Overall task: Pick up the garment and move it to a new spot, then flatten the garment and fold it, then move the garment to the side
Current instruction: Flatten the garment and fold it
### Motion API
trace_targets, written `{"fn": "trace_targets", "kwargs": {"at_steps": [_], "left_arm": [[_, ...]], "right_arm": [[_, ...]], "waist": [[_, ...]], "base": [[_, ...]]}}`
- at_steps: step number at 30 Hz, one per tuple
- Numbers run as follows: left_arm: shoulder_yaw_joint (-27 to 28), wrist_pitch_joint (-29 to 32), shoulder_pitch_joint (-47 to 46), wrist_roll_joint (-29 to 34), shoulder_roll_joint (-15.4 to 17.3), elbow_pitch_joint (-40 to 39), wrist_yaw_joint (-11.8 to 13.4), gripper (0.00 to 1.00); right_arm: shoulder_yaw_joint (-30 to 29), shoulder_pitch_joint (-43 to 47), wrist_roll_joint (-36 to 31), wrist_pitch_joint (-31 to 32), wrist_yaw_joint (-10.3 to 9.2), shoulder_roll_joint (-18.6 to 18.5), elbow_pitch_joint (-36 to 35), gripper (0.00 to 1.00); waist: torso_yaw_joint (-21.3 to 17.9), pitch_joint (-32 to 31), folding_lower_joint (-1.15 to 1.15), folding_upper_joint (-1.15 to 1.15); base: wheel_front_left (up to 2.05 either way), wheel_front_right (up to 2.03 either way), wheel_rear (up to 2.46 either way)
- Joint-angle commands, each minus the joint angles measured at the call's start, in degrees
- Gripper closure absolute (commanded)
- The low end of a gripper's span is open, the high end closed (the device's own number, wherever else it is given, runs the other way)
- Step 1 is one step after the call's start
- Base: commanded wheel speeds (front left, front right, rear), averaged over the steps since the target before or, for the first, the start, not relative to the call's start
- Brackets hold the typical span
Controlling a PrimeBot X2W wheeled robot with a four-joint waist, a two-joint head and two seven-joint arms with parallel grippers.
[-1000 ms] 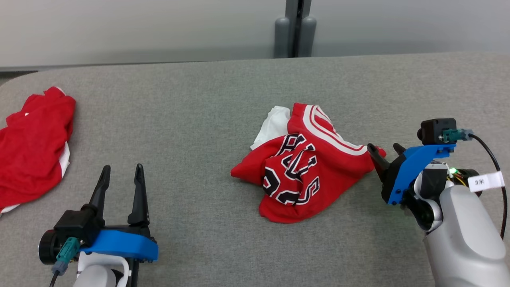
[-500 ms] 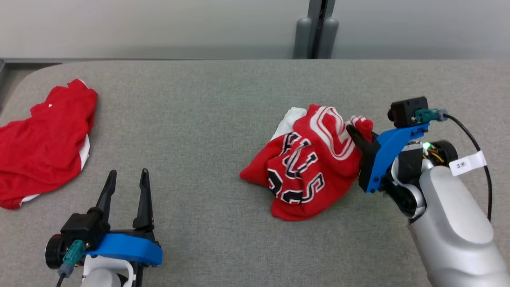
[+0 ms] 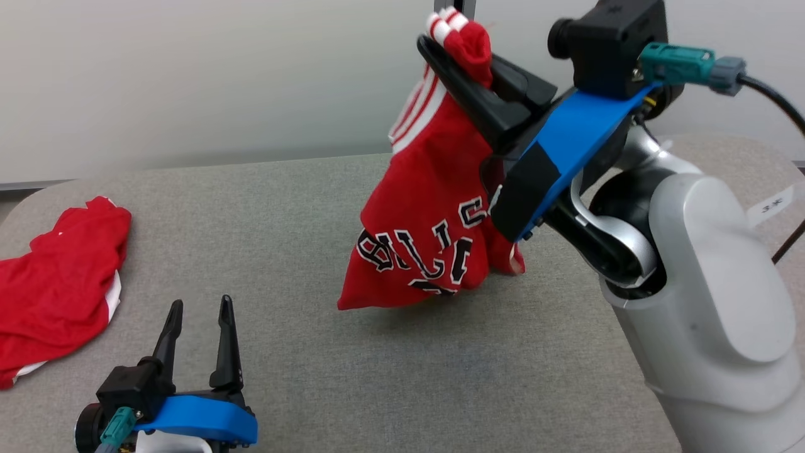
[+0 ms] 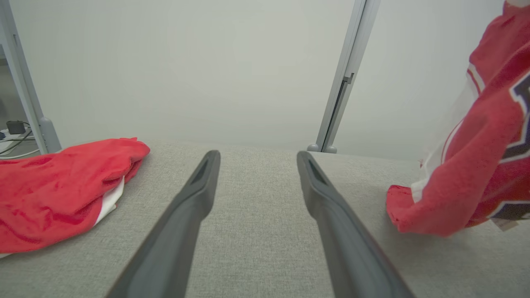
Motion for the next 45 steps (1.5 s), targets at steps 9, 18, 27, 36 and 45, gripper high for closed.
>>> {"fn": "trace_targets", "kwargs": {"at_steps": [9,18,27,36,45], "left_arm": [[1.2,-0.3,0.5,0.9,-0.9,-1.0,-0.1,0.00],[2.5,-0.3,-1.3,1.5,-1.6,-1.8,-0.8,0.00],[2.1,-0.3,-3.7,2.7,-2.2,-2.6,-1.8,0.00],[-0.7,-0.3,-8.9,4.5,-2.8,-2.2,-3.4,0.00],[-4.1,-0.3,-12.5,5.5,-3.4,-1.5,-4.7,0.00]], "right_arm": [[-4.2,-5.5,-2.5,1.3,0.01,1.9,-2.8,1.00],[-11.6,8.0,-9.5,7.5,0.01,-0.8,-6.9,1.00],[-19.2,23.9,-13.2,15.4,0.01,-0.3,-14.5,1.00],[-32.7,18.2,-14.8,8.5,0.01,1.9,7.5,1.00],[-41.3,5.2,-21.0,-4.4,0.01,0.8,32.0,0.00]], "waist": [[-1.8,0.5,0.01,0.00],[-3.9,3.0,0.01,0.00],[-3.5,7.0,0.01,0.00],[1.8,13.2,0.01,0.00],[6.9,16.4,0.01,0.00]], "base": [[0.00,0.00,0.00],[0.00,0.00,0.00],[0.00,0.00,0.00],[0.00,0.00,0.00],[0.00,0.00,0.00]]}}
